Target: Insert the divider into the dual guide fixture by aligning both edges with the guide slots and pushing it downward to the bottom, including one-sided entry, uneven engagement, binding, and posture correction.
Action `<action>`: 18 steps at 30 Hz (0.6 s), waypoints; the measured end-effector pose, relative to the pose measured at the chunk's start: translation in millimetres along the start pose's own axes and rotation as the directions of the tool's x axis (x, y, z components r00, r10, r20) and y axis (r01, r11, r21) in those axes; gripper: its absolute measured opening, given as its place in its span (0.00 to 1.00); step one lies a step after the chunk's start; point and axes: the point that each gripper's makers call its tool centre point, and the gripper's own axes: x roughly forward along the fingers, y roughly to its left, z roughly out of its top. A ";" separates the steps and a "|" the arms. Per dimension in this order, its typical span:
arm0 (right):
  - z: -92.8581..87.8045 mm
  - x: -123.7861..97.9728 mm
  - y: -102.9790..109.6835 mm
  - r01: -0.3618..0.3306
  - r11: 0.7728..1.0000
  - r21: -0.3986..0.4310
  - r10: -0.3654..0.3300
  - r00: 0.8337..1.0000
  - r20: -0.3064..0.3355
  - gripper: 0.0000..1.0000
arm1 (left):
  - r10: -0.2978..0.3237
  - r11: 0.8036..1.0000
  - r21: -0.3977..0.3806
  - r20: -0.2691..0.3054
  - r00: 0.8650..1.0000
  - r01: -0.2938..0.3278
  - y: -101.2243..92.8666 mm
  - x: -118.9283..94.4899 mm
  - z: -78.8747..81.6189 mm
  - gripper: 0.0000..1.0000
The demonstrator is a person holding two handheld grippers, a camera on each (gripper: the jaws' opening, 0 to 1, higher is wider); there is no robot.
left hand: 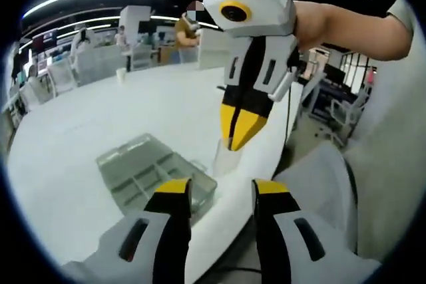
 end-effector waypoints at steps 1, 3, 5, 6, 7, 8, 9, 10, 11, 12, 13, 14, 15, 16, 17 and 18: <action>-1.0 0.6 -4.3 0.010 1.000 0.006 -0.010 1.000 -0.007 0.00 | 0.002 1.000 -0.002 0.003 1.000 -0.002 0.2 -0.4 -0.2 0.41; -3.8 1.7 -10.3 0.031 1.000 -0.008 -0.031 0.999 -0.026 0.00 | 0.007 1.000 -0.006 0.004 1.000 -0.007 0.4 -1.5 -0.6 0.42; -5.5 3.2 -13.9 0.038 0.999 -0.008 -0.038 0.999 -0.039 0.00 | 0.016 1.000 -0.011 0.004 1.000 -0.016 1.5 -2.7 -1.0 0.45; -5.2 3.7 -14.3 0.037 0.999 -0.009 -0.038 0.999 -0.040 0.00 | 0.018 1.000 -0.019 0.001 1.000 -0.018 1.6 -3.1 -1.8 0.47; -5.0 3.9 -15.3 0.040 0.999 -0.009 -0.040 0.998 -0.043 0.00 | 0.023 0.999 -0.023 -0.003 1.000 -0.023 2.7 -3.6 -2.6 0.50; -5.2 4.2 -17.2 0.043 0.999 -0.005 -0.043 0.998 -0.051 0.00 | 0.028 0.999 -0.023 -0.004 1.000 -0.028 3.7 -4.0 -3.1 0.52; -4.5 4.4 -18.8 0.045 0.999 -0.004 -0.046 0.998 -0.053 0.00 | 0.031 0.999 -0.026 -0.004 1.000 -0.031 4.3 -4.5 -3.1 0.53; -3.9 4.6 -20.4 0.048 0.999 0.005 -0.047 0.997 -0.058 0.00 | 0.034 0.999 -0.035 -0.003 0.999 -0.034 4.9 -4.9 -3.3 0.55; -3.4 5.1 -21.2 0.048 0.999 0.003 -0.048 0.997 -0.061 0.00 | 0.041 0.998 -0.043 -0.007 0.999 -0.042 6.7 -5.8 -4.2 0.56; -2.9 5.4 -22.4 0.053 0.999 0.003 -0.052 0.996 -0.068 0.00 | 0.045 0.998 -0.042 -0.006 0.999 -0.046 7.5 -6.2 -4.2 0.57; -1.8 6.1 -24.6 0.063 0.998 -0.002 -0.063 0.995 -0.078 0.00 | 0.048 0.998 -0.044 -0.004 0.999 -0.048 8.2 -6.6 -4.2 0.60; -1.6 6.3 -24.8 0.064 0.998 -0.001 -0.064 0.995 -0.081 0.00 | 0.051 0.998 -0.044 -0.002 0.999 -0.051 8.7 -6.9 -4.2 0.61; -0.5 6.9 -25.3 0.064 0.998 -0.001 -0.064 0.994 -0.084 0.00 | 0.054 0.998 -0.043 -0.002 0.999 -0.054 8.7 -7.4 -4.7 0.62; 0.8 7.5 -26.4 0.066 0.998 -0.002 -0.066 0.994 -0.088 0.00 | 0.055 0.998 -0.042 -0.003 0.998 -0.056 8.5 -8.0 -5.2 0.63; 1.1 8.3 -28.3 0.072 0.997 -0.007 -0.072 0.992 -0.099 0.00 | 0.057 0.997 -0.043 -0.002 0.998 -0.057 8.6 -8.6 -5.7 0.64; 1.3 8.7 -29.6 0.078 0.997 -0.008 -0.078 0.991 -0.106 0.00 | 0.057 0.997 -0.045 -0.001 0.998 -0.057 8.7 -8.9 -6.0 0.64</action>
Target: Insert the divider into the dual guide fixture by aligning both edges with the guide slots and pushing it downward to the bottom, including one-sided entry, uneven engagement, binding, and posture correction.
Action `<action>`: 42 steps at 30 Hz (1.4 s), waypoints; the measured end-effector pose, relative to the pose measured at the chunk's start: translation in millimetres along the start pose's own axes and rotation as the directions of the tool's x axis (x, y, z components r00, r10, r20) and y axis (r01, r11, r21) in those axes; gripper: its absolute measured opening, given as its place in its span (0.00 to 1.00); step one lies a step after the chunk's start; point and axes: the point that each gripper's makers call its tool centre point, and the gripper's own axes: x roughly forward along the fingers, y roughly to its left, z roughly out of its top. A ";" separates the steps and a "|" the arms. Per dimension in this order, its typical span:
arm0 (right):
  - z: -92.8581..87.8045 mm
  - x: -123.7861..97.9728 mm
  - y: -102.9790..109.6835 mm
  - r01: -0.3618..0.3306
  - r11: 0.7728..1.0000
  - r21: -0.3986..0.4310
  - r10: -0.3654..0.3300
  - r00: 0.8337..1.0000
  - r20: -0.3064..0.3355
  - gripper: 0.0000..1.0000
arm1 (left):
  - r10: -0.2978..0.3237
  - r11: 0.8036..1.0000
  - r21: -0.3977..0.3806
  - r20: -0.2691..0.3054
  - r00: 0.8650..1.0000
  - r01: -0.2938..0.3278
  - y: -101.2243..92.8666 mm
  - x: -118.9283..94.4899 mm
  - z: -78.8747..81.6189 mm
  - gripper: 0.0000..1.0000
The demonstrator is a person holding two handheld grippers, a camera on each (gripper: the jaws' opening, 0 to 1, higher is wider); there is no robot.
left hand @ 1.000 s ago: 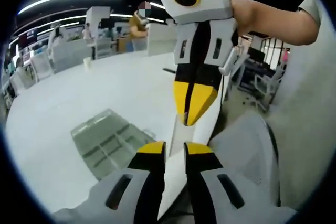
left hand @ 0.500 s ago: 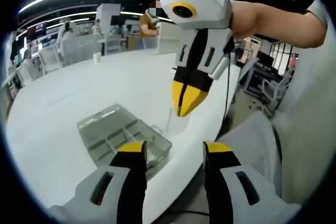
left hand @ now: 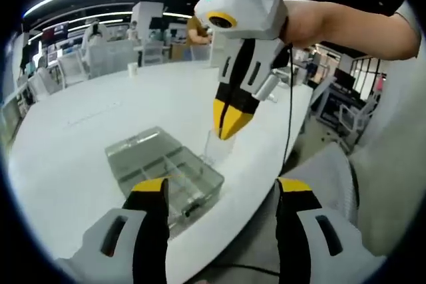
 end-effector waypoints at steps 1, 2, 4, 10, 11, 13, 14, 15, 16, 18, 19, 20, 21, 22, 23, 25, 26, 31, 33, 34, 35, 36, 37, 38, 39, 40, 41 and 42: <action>0.2 0.9 -0.3 0.000 1.000 -0.003 0.000 1.000 -0.005 0.00 | 0.001 1.000 -0.001 0.000 1.000 -0.001 0.3 -0.3 -0.4 0.65; 0.8 2.5 -2.0 0.005 1.000 -0.012 -0.005 1.000 -0.012 0.00 | 0.004 1.000 -0.003 0.000 1.000 -0.004 0.8 -0.7 -1.0 0.65; 0.4 4.4 -3.4 0.016 0.999 -0.033 -0.017 0.999 -0.035 0.00 | 0.008 1.000 -0.009 0.001 1.000 -0.008 1.5 -2.0 -1.4 0.67; 7.2 9.9 -6.7 0.027 0.997 -0.066 -0.030 0.998 -0.050 0.00 | 0.023 1.000 -0.012 0.004 1.000 -0.023 5.6 -5.8 -1.9 0.71; 8.1 11.4 -7.7 0.031 0.997 -0.069 -0.035 0.998 -0.058 0.00 | 0.025 1.000 -0.016 0.004 1.000 -0.025 6.4 -6.5 -1.9 0.71; 8.4 14.1 -10.3 0.037 0.996 -0.081 -0.043 0.997 -0.071 0.00 | 0.030 0.999 -0.024 0.003 1.000 -0.030 8.0 -7.8 -2.1 0.72; 8.3 14.7 -10.6 0.037 0.996 -0.084 -0.044 0.996 -0.074 0.00 | 0.031 0.999 -0.028 0.001 1.000 -0.031 8.5 -8.3 -2.4 0.73; 7.9 16.0 -12.0 0.041 0.995 -0.091 -0.048 0.996 -0.081 0.00 | 0.035 0.999 -0.031 -0.001 0.999 -0.035 9.7 -8.9 -3.2 0.74; 7.4 16.7 -12.8 0.043 0.994 -0.099 -0.051 0.995 -0.087 0.00 | 0.037 0.999 -0.032 -0.002 0.999 -0.037 10.5 -9.4 -3.8 0.74; 7.4 18.0 -13.0 0.040 0.994 -0.105 -0.051 0.994 -0.095 0.00 | 0.040 0.999 -0.036 -0.005 0.999 -0.040 12.0 -9.9 -5.3 0.74; 7.7 18.5 -13.2 0.041 0.993 -0.107 -0.052 0.994 -0.098 0.00 | 0.040 0.998 -0.038 -0.005 0.999 -0.040 12.4 -10.1 -5.8 0.75; 7.7 18.3 -13.2 0.043 0.993 -0.110 -0.054 0.993 -0.101 0.00 | 0.039 0.998 -0.042 -0.008 0.999 -0.039 12.6 -10.1 -6.8 0.74; 7.6 18.6 -13.6 0.044 0.992 -0.117 -0.056 0.993 -0.105 0.00 | 0.038 0.998 -0.042 -0.008 0.999 -0.038 12.6 -10.1 -7.2 0.74; 7.6 19.3 -14.0 0.043 0.992 -0.118 -0.056 0.993 -0.108 0.00 | 0.037 0.999 -0.040 -0.008 0.999 -0.038 12.5 -10.1 -7.5 0.74; 7.6 19.7 -14.4 0.044 0.992 -0.119 -0.057 0.992 -0.110 0.00 | 0.037 0.999 -0.040 -0.008 0.999 -0.037 12.3 -9.9 -7.5 0.74; 6.6 20.8 -15.0 0.043 0.991 -0.129 -0.058 0.991 -0.120 0.00 | 0.037 0.998 -0.047 -0.010 0.999 -0.037 12.5 -9.3 -7.9 0.76; 6.1 21.4 -15.5 0.043 0.990 -0.131 -0.059 0.991 -0.124 0.00 | 0.038 0.998 -0.058 -0.014 0.999 -0.039 13.4 -8.5 -8.4 0.77; 5.4 22.4 -17.8 0.045 0.989 -0.141 -0.064 0.989 -0.133 0.00 | 0.044 0.996 -0.076 -0.024 0.999 -0.046 15.9 -7.7 -9.2 0.81; 4.7 23.3 -19.0 0.044 0.989 -0.144 -0.065 0.988 -0.138 0.00 | 0.045 0.996 -0.076 -0.022 0.999 -0.047 16.5 -7.3 -8.6 0.81; 4.3 23.7 -19.3 0.043 0.988 -0.145 -0.064 0.988 -0.141 0.00 | 0.047 0.996 -0.079 -0.024 0.999 -0.049 17.0 -6.9 -8.6 0.81; 4.1 24.0 -19.6 0.043 0.988 -0.146 -0.064 0.988 -0.142 0.00 | 0.047 0.995 -0.084 -0.022 0.999 -0.049 17.1 -6.6 -8.2 0.82; 3.9 24.4 -20.0 0.042 0.988 -0.146 -0.064 0.988 -0.144 0.00 | 0.048 0.995 -0.089 -0.022 0.999 -0.050 17.2 -6.4 -8.2 0.82; 3.7 24.8 -20.5 0.042 0.988 -0.147 -0.063 0.987 -0.146 0.00 | 0.049 0.994 -0.100 -0.022 0.999 -0.051 17.2 -6.4 -8.5 0.83; 3.6 25.1 -20.9 0.040 0.988 -0.149 -0.062 0.987 -0.147 0.00 | 0.048 0.993 -0.107 -0.023 0.999 -0.050 17.3 -6.1 -8.8 0.83; 3.9 25.6 -21.4 0.039 0.988 -0.149 -0.061 0.987 -0.148 0.00 | 0.049 0.993 -0.109 -0.035 0.998 -0.053 17.7 -5.8 -11.0 0.83; 4.1 26.0 -21.7 0.038 0.988 -0.150 -0.060 0.987 -0.148 0.00 | 0.049 0.993 -0.109 -0.036 0.998 -0.053 17.9 -5.5 -11.6 0.83; 4.3 26.3 -22.2 0.038 0.988 -0.150 -0.061 0.987 -0.149 0.00 | 0.050 0.993 -0.109 -0.039 0.998 -0.054 18.4 -5.1 -12.7 0.83; 4.6 27.0 -23.0 0.037 0.988 -0.151 -0.060 0.987 -0.149 0.00 | 0.050 0.992 -0.111 -0.037 0.998 -0.054 18.6 -4.9 -12.9 0.83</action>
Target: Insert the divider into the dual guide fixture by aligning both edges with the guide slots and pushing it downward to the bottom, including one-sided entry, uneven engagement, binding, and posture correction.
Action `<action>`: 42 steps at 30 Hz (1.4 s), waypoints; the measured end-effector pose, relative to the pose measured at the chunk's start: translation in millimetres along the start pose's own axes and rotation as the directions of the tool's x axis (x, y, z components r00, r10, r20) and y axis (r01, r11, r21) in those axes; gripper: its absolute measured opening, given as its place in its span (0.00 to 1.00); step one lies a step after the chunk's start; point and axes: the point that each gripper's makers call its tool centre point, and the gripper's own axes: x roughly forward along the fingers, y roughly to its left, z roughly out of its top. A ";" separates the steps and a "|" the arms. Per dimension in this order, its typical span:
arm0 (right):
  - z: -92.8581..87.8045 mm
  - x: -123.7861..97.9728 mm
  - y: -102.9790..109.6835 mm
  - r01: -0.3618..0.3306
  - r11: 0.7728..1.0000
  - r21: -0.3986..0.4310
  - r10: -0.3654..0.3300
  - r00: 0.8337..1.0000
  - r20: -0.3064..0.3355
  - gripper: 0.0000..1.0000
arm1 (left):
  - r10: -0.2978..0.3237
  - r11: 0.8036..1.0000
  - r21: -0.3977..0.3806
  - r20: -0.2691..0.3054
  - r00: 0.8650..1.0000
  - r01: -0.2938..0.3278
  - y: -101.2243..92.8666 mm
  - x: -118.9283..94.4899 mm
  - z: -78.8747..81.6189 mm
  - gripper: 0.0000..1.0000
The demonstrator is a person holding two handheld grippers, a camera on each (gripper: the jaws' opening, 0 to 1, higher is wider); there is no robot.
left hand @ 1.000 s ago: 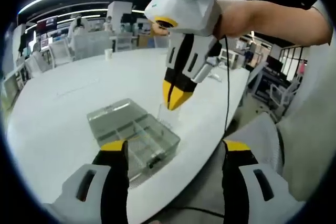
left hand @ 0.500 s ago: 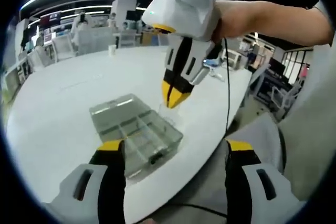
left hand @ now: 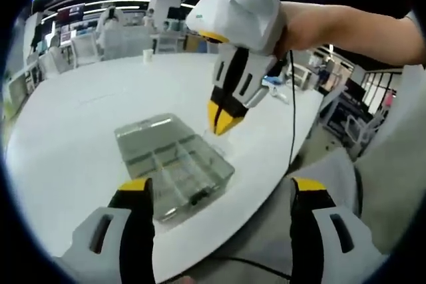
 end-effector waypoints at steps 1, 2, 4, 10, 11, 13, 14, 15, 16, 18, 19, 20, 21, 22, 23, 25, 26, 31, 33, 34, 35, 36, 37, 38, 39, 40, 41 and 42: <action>0.3 0.4 -0.3 -0.001 1.000 -0.001 0.001 1.000 0.000 0.00 | 0.000 1.000 -0.001 0.003 1.000 0.000 0.0 0.0 0.4 0.83; 0.6 1.1 -0.9 -0.002 1.000 -0.001 0.002 1.000 0.000 0.00 | 0.001 1.000 -0.002 0.002 1.000 -0.001 0.3 0.1 0.3 0.83; 0.0 2.5 -1.7 -0.002 1.000 -0.007 0.002 1.000 -0.006 0.00 | 0.003 1.000 -0.004 0.003 1.000 -0.003 1.2 0.7 0.5 0.84; 0.0 6.4 -4.3 -0.005 1.000 -0.013 0.005 1.000 -0.010 0.00 | 0.004 1.000 -0.008 0.003 1.000 -0.004 2.7 2.4 -0.1 0.86; -0.3 7.6 -4.7 -0.008 1.000 -0.013 0.008 1.000 -0.011 0.00 | 0.003 1.000 -0.008 0.002 1.000 -0.003 2.6 2.6 -0.4 0.86; -0.7 9.1 -5.2 -0.010 1.000 -0.014 0.009 1.000 -0.014 0.00 | 0.004 1.000 -0.011 0.001 1.000 -0.004 3.4 3.2 -1.1 0.86; -0.7 9.5 -5.2 -0.010 1.000 -0.015 0.010 1.000 -0.015 0.00 | 0.004 1.000 -0.015 0.001 1.000 -0.004 3.6 3.4 -1.3 0.86; -0.7 9.8 -5.3 -0.010 1.000 -0.015 0.010 1.000 -0.015 0.00 | 0.004 1.000 -0.017 0.000 1.000 -0.004 3.9 3.5 -1.6 0.86; -1.0 10.5 -5.7 -0.011 1.000 -0.016 0.011 1.000 -0.016 0.00 | 0.004 1.000 -0.018 -0.001 1.000 -0.004 4.2 3.7 -2.2 0.86; -1.4 11.4 -6.9 -0.011 1.000 -0.019 0.010 1.000 -0.017 0.00 | 0.003 1.000 -0.021 -0.002 1.000 -0.003 4.5 4.1 -2.9 0.86; -1.3 11.7 -7.8 -0.010 1.000 -0.018 0.009 1.000 -0.016 0.00 | 0.003 1.000 -0.022 -0.002 1.000 -0.003 4.6 4.0 -3.1 0.86; -1.2 11.8 -7.8 -0.011 1.000 -0.017 0.010 1.000 -0.017 0.00 | 0.004 1.000 -0.022 -0.003 1.000 -0.004 4.9 4.0 -3.5 0.85; -1.0 12.0 -7.9 -0.011 1.000 -0.017 0.011 1.000 -0.017 0.00 | 0.004 1.000 -0.022 -0.003 1.000 -0.004 5.2 4.2 -3.8 0.85; -0.7 12.3 -8.0 -0.012 1.000 -0.017 0.011 1.000 -0.017 0.00 | 0.003 1.000 -0.025 -0.003 1.000 -0.003 5.4 4.4 -4.0 0.85; -0.4 12.9 -7.8 -0.014 1.000 -0.017 0.013 1.000 -0.016 0.00 | 0.003 1.000 -0.026 -0.003 1.000 -0.003 5.7 4.8 -4.3 0.85; -0.1 13.3 -7.6 -0.013 1.000 -0.020 0.013 1.000 -0.018 0.00 | 0.002 1.000 -0.025 -0.002 1.000 -0.002 5.9 5.0 -4.0 0.85; 0.1 13.9 -8.1 -0.014 1.000 -0.019 0.013 1.000 -0.018 0.00 | 0.002 1.000 -0.027 0.000 1.000 -0.002 6.1 5.1 -3.6 0.85; 0.2 15.9 -8.9 -0.016 1.000 -0.016 0.016 1.000 -0.018 0.00 | 0.003 1.000 -0.027 -0.003 1.000 -0.003 7.2 5.3 -4.0 0.85; 0.5 16.7 -8.3 -0.019 1.000 -0.014 0.018 1.000 -0.018 0.00 | 0.001 1.000 -0.030 -0.004 1.000 -0.001 7.6 5.4 -4.4 0.85; 0.4 17.2 -8.0 -0.020 1.000 -0.016 0.020 1.000 -0.019 0.00 | 0.002 1.000 -0.029 -0.005 1.000 -0.002 8.0 5.5 -4.8 0.84; 0.4 17.9 -7.8 -0.022 1.000 -0.018 0.022 1.000 -0.020 0.00 | 0.002 1.000 -0.030 -0.006 1.000 -0.003 8.7 5.6 -5.3 0.84; 0.6 18.1 -7.6 -0.022 1.000 -0.016 0.022 1.000 -0.020 0.00 | 0.002 0.999 -0.032 -0.006 1.000 -0.002 9.0 5.7 -5.5 0.84; 0.8 18.6 -7.2 -0.024 1.000 -0.015 0.024 1.000 -0.019 0.00 | 0.002 0.999 -0.033 -0.006 1.000 -0.002 9.0 5.4 -5.2 0.84; 0.6 19.2 -7.9 -0.023 1.000 -0.015 0.023 1.000 -0.020 0.00 | 0.003 0.999 -0.032 -0.006 1.000 -0.003 9.2 5.4 -5.2 0.84; -0.4 20.1 -8.4 -0.024 1.000 -0.015 0.024 0.999 -0.025 0.00 | 0.003 0.999 -0.032 -0.006 1.000 -0.003 9.5 5.4 -5.3 0.84; -0.6 20.4 -8.8 -0.024 1.000 -0.015 0.023 0.999 -0.024 0.00 | 0.002 0.999 -0.035 -0.006 1.000 -0.002 9.8 5.5 -5.3 0.84; -0.5 20.8 -8.6 -0.026 1.000 -0.014 0.026 0.999 -0.023 0.00 | 0.003 0.999 -0.035 -0.006 1.000 -0.003 10.2 5.6 -5.3 0.84; -0.6 21.4 -9.2 -0.026 1.000 -0.015 0.026 0.999 -0.022 0.00 | 0.004 0.999 -0.035 -0.006 1.000 -0.004 10.9 5.8 -5.5 0.84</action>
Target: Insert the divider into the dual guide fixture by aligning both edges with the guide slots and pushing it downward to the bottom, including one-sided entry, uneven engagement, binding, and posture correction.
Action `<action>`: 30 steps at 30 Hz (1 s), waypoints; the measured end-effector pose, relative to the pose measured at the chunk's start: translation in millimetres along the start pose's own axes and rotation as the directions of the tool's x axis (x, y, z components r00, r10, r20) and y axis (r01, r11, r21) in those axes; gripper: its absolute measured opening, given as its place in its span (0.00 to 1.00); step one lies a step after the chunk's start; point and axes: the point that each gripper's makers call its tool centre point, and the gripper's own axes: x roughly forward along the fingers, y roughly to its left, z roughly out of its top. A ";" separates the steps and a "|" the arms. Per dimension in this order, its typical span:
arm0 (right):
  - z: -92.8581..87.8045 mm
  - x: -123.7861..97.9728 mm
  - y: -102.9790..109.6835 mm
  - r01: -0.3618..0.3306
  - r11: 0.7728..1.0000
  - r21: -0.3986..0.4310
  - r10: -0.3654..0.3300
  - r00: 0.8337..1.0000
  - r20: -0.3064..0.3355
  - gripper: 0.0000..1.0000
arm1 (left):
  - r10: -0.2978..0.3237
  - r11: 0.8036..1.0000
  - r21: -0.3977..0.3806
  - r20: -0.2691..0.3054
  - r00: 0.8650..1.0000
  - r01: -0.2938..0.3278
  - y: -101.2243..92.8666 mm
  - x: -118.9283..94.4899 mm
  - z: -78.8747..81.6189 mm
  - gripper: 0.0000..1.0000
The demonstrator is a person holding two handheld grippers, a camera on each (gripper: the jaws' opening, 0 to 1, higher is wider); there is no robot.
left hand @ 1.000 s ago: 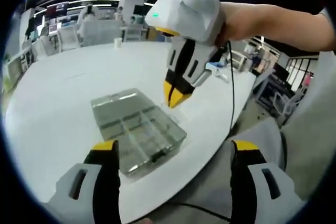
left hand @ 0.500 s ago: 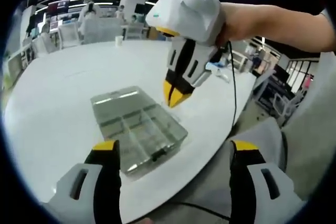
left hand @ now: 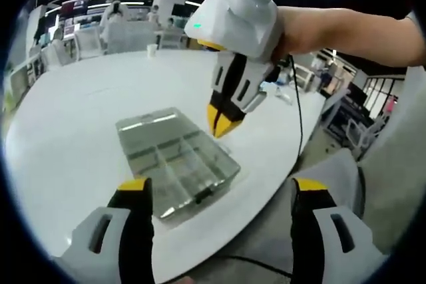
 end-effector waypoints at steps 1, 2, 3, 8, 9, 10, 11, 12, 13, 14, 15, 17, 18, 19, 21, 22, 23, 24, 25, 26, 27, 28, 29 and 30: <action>-0.4 0.7 -0.3 -0.001 1.000 0.000 0.001 1.000 -0.002 0.00 | 0.000 1.000 -0.002 0.000 1.000 0.000 0.4 0.2 -0.2 0.84; -0.5 0.9 -0.7 0.000 1.000 0.000 0.000 1.000 -0.003 0.00 | 0.000 1.000 -0.002 0.000 1.000 0.000 0.6 0.2 -0.3 0.84; -0.5 1.2 -0.9 -0.001 1.000 0.001 0.001 1.000 -0.003 0.00 | 0.000 1.000 -0.002 -0.001 1.000 0.000 0.9 0.1 -0.3 0.84; -0.3 3.5 -3.0 -0.005 1.000 -0.002 0.005 1.000 -0.002 0.00 | 0.002 1.000 -0.005 -0.002 1.000 -0.002 2.5 0.3 -1.1 0.84; -0.3 3.7 -3.3 -0.006 1.000 -0.003 0.006 1.000 -0.002 0.00 | 0.002 1.000 -0.005 -0.002 1.000 -0.002 2.7 0.3 -1.2 0.84; 0.0 3.9 -3.5 -0.007 1.000 -0.003 0.007 1.000 -0.003 0.00 | 0.002 1.000 -0.005 -0.002 1.000 -0.002 3.0 0.2 -1.2 0.84; 0.3 4.0 -3.3 -0.009 1.000 -0.002 0.009 1.000 -0.002 0.00 | 0.002 1.000 -0.006 -0.002 1.000 -0.002 3.2 0.2 -1.1 0.84; 0.2 4.2 -3.4 -0.010 1.000 -0.003 0.010 1.000 -0.003 0.00 | 0.002 1.000 -0.006 -0.003 1.000 -0.002 3.3 0.2 -1.0 0.84; -0.4 4.4 -2.9 -0.012 1.000 -0.006 0.012 1.000 -0.008 0.00 | 0.002 1.000 -0.005 -0.004 1.000 -0.002 3.4 0.3 -1.1 0.84; -0.7 4.5 -1.9 -0.015 1.000 -0.008 0.015 1.000 -0.011 0.00 | 0.002 1.000 -0.004 -0.004 1.000 -0.003 3.5 0.4 -1.3 0.84; -1.0 4.4 -1.6 -0.013 1.000 -0.011 0.013 1.000 -0.011 0.00 | 0.003 1.000 -0.005 -0.004 1.000 -0.003 3.8 0.5 -1.1 0.84; -1.8 4.5 -1.8 -0.012 1.000 -0.011 0.012 1.000 -0.014 0.00 | 0.002 1.000 -0.006 -0.004 1.000 -0.002 3.9 0.5 -0.8 0.84; -2.7 4.7 -2.0 -0.012 1.000 -0.008 0.012 1.000 -0.017 0.00 | 0.003 1.000 -0.005 -0.004 1.000 -0.003 4.1 0.6 -0.9 0.84; -3.2 5.2 -1.6 -0.014 1.000 -0.012 0.014 1.000 -0.019 0.00 | 0.003 1.000 -0.005 -0.004 1.000 -0.003 4.2 0.6 -0.8 0.84; -3.4 5.4 -2.1 -0.012 1.000 -0.017 0.012 1.000 -0.024 0.00 | 0.003 1.000 -0.005 -0.004 1.000 -0.003 4.3 0.6 -0.5 0.83; -3.1 5.5 -2.3 -0.011 1.000 -0.021 0.011 1.000 -0.024 0.00 | 0.003 1.000 -0.005 -0.004 1.000 -0.003 4.3 0.6 -0.4 0.83; -2.9 5.7 -2.0 -0.013 1.000 -0.025 0.012 1.000 -0.025 0.00 | 0.002 1.000 -0.004 -0.005 1.000 -0.002 4.1 0.6 -0.5 0.83; -2.3 5.9 -2.2 -0.012 1.000 -0.025 0.011 1.000 -0.025 0.00 | 0.002 1.000 -0.003 -0.005 1.000 -0.002 4.2 0.6 -0.5 0.83; -2.0 6.1 -1.5 -0.016 1.000 -0.024 0.015 1.000 -0.026 0.00 | 0.003 1.000 -0.003 -0.005 1.000 -0.003 4.3 0.6 -0.4 0.83; -1.9 6.2 -2.8 -0.011 0.999 -0.033 0.010 0.999 -0.031 0.00 | 0.003 1.000 -0.004 -0.005 1.000 -0.003 4.3 0.6 -0.3 0.83; -1.9 6.3 -2.9 -0.011 0.999 -0.036 0.009 0.999 -0.034 0.00 | 0.003 1.000 -0.004 -0.005 1.000 -0.003 4.4 0.6 -0.3 0.83; -1.4 5.7 -1.7 -0.011 0.999 -0.037 0.009 0.999 -0.035 0.00 | 0.003 1.000 -0.005 -0.005 1.000 -0.003 4.5 0.5 -0.3 0.83; -1.2 5.8 -1.1 -0.014 0.999 -0.039 0.012 0.999 -0.036 0.00 | 0.003 1.000 -0.004 -0.005 1.000 -0.003 4.5 0.5 -0.3 0.83; -1.6 6.1 -1.4 -0.012 0.999 -0.044 0.010 0.999 -0.041 0.00 | 0.003 1.000 -0.003 -0.005 1.000 -0.003 4.7 0.4 -0.3 0.83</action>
